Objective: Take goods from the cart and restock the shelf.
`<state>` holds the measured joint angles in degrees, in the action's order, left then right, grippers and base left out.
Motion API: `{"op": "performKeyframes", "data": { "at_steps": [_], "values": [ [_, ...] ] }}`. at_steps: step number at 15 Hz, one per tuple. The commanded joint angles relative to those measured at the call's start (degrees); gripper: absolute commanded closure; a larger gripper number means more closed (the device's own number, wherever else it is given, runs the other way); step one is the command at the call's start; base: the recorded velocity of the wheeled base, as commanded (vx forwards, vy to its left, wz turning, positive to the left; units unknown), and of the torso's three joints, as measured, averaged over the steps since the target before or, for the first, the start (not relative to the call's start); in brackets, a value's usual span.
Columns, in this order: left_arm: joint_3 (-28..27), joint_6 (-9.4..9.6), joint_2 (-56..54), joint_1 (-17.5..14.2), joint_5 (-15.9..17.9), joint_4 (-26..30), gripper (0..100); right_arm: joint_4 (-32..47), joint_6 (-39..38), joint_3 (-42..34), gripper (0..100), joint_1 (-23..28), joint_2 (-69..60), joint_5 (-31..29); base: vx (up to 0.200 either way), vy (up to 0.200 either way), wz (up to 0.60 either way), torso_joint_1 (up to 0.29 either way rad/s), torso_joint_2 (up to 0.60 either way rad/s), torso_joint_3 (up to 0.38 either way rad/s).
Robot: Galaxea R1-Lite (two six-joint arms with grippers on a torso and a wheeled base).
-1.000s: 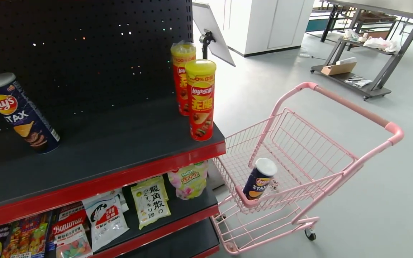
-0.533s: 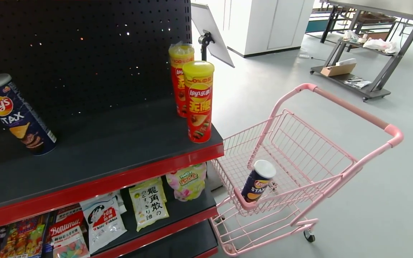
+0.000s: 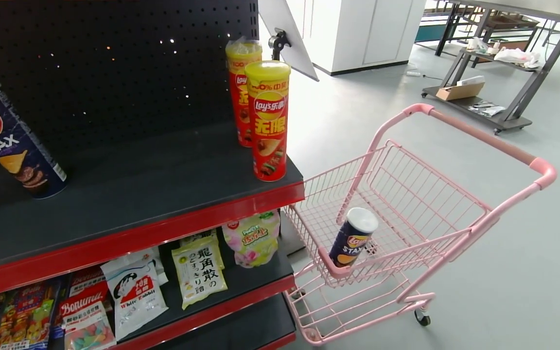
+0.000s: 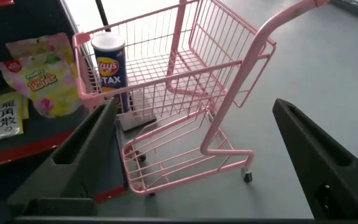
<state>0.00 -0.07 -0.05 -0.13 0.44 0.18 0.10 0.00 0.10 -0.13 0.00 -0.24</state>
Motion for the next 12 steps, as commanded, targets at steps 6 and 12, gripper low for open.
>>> {"op": "performKeyframes", "data": {
  "at_steps": [6,12],
  "values": [
    [-0.09,-0.1,0.05,-0.04,0.0,-0.01,0,-0.01,0.09,-0.01,0,0.05,0.09,-0.02,0.0,0.0,0.0,-0.164,0.48,0.304],
    [0.0,-0.01,0.05,-0.04,0.0,-0.01,0,-0.01,0.09,-0.01,0,-0.04,0.0,-0.2,0.0,0.0,0.0,-0.159,0.54,0.369]
  ]
}}
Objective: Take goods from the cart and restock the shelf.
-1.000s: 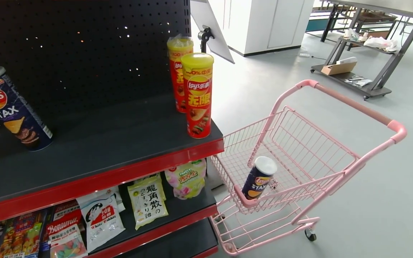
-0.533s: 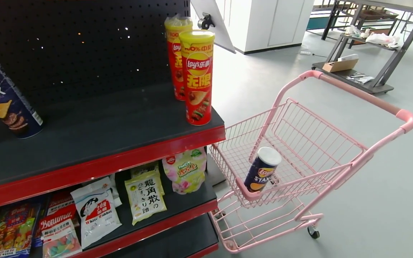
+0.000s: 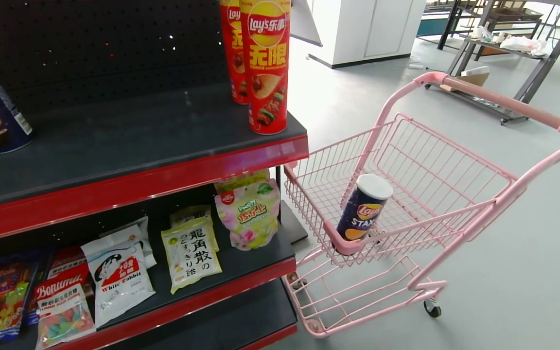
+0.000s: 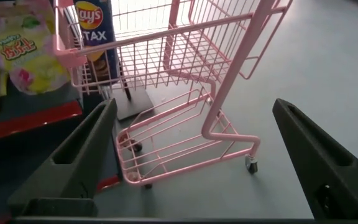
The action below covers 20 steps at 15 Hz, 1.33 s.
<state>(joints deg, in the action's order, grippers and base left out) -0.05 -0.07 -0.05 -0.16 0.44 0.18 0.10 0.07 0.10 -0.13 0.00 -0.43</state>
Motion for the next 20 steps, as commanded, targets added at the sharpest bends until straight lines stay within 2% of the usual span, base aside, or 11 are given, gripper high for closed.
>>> {"op": "performKeyframes", "data": {
  "at_steps": [1,5,8,9,10,11,12,14,16,18,20],
  "values": [
    [-0.04,-0.01,0.05,-0.02,0.0,-0.01,0,-0.01,0.01,-0.01,0,-0.04,0.0,-0.01,0.0,0.0,0.0,-0.134,0.49,0.373],
    [-0.04,-0.01,0.05,-0.02,0.0,-0.01,0,0.08,0.19,-0.01,0,-0.04,0.79,0.16,0.0,0.0,0.0,-0.097,0.42,0.328],
    [-0.04,-0.1,0.05,-0.02,0.0,-0.01,0,-0.1,0.89,0.17,0,0.4,0.97,0.43,0.0,0.0,0.0,-0.019,0.09,0.085],
    [0.05,-0.1,0.05,-0.02,0.0,-0.01,0,-0.36,1.16,2.71,0,-0.13,2.2,2.01,0.0,0.0,0.0,0.0,0.0,0.0],
    [0.05,-0.1,0.05,-0.02,0.0,-0.01,0,-0.1,-0.86,18.36,0,-1.8,18.81,6.14,0.0,0.0,0.0,0.0,0.0,0.0],
    [0.05,-0.01,0.05,-0.02,0.0,-0.01,0,-1.15,-5.79,30.66,0,-1.89,32.96,6.32,0.0,0.0,0.0,0.0,0.0,0.0],
    [0.05,-0.01,0.05,-0.02,0.0,-0.01,0,-1.77,-6.05,35.59,0,-2.15,41.66,7.46,0.0,0.0,0.0,0.0,0.0,0.0],
    [0.05,-0.1,0.05,-0.02,0.0,-0.01,0,-9.85,-7.02,37.34,0,-6.55,54.05,14.75,0.0,0.0,0.0,0.0,0.0,0.0],
    [0.05,-0.01,0.05,-0.02,-0.09,-0.01,0,-20.49,-7.37,37.43,0,-7.16,66.45,19.85,0.0,0.0,0.0,0.0,0.0,0.0],
    [-0.04,-0.01,0.05,-0.02,0.0,-0.01,0,-25.06,-7.19,37.43,0,-7.25,75.5,24.6,0.0,0.0,0.0,0.0,0.0,0.0],
    [0.05,-0.01,0.05,-0.02,0.0,-0.01,0,-26.9,-7.19,38.66,0,-7.6,81.83,26.88,0.0,0.0,0.0,0.0,0.0,0.0]
  ]
}}
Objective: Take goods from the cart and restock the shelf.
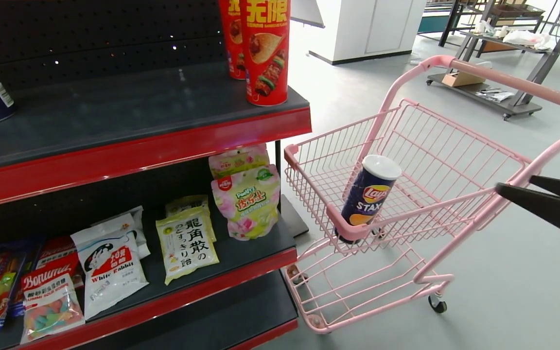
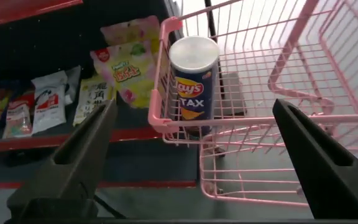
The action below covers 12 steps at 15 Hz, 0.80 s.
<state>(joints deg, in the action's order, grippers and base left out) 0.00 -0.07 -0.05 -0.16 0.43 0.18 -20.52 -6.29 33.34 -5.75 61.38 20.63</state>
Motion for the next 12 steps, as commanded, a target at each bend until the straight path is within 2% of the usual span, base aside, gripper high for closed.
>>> {"op": "performKeyframes", "data": {
  "at_steps": [1,5,10,12],
  "values": [
    [-0.09,-0.01,0.05,-0.02,0.01,-0.01,0,-7.08,-0.74,5.95,0,-2.16,22.73,6.0,0.0,0.0,0.0,0.0,0.0,0.0],
    [0.0,-0.01,0.05,-0.02,-0.08,-0.01,0,-11.91,-0.83,5.15,0,-4.27,29.85,6.0,0.0,0.0,0.0,0.0,0.0,0.0],
    [0.0,-0.01,0.05,-0.02,-0.08,-0.01,0,-13.94,-1.09,5.15,0,-7.25,32.93,6.0,0.0,0.0,0.0,0.0,0.0,0.0],
    [0.0,-0.01,0.05,-0.02,0.01,-0.01,0,-17.8,-1.0,5.15,0,-7.34,36.71,5.83,0.0,0.0,0.0,0.0,0.0,0.0]
  ]
}}
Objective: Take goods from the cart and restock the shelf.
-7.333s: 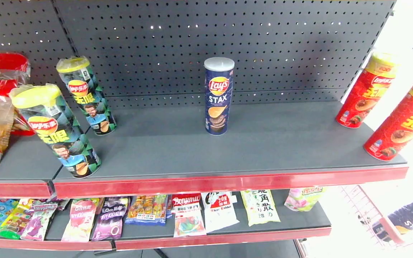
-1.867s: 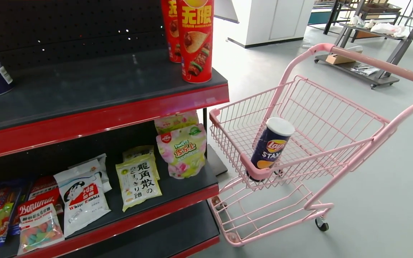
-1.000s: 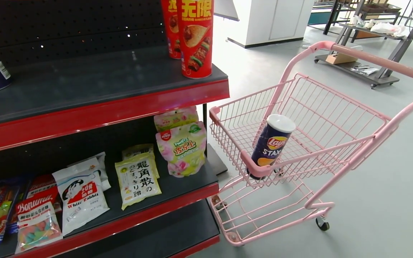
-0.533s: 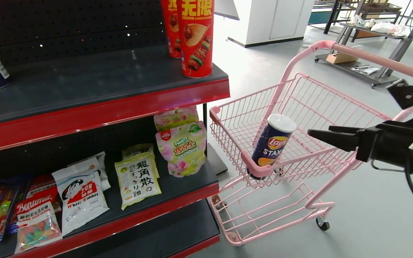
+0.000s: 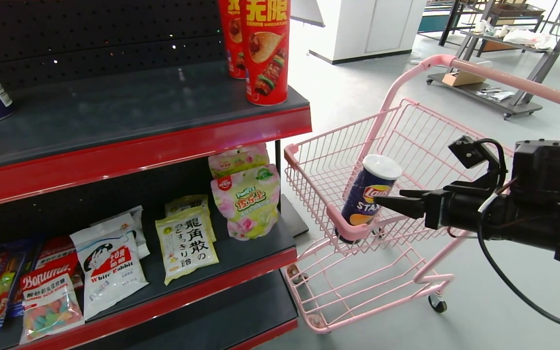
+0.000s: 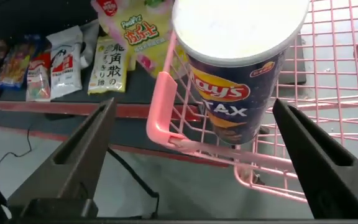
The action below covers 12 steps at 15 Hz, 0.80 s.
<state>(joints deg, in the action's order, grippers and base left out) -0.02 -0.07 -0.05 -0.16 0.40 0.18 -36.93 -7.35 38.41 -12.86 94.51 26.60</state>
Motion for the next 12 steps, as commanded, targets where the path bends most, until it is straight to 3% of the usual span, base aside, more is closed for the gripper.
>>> {"op": "performKeyframes", "data": {
  "at_steps": [1,6,12],
  "values": [
    [0.02,-0.01,0.05,-0.02,0.04,-0.01,0,-3.06,0.14,0.26,0,-0.15,5.33,-0.23,0.0,0.0,0.0,0.0,0.0,0.0],
    [0.02,-0.01,0.05,-0.02,-0.05,-0.01,0,-12.56,0.23,5.09,0,0.03,16.14,-0.76,0.0,0.0,0.0,0.0,0.0,0.0],
    [0.02,-0.01,0.05,-0.02,-0.05,-0.01,0,-12.65,0.32,11.42,0,0.29,21.77,-1.73,0.0,0.0,0.0,0.0,0.0,0.0]
  ]
}}
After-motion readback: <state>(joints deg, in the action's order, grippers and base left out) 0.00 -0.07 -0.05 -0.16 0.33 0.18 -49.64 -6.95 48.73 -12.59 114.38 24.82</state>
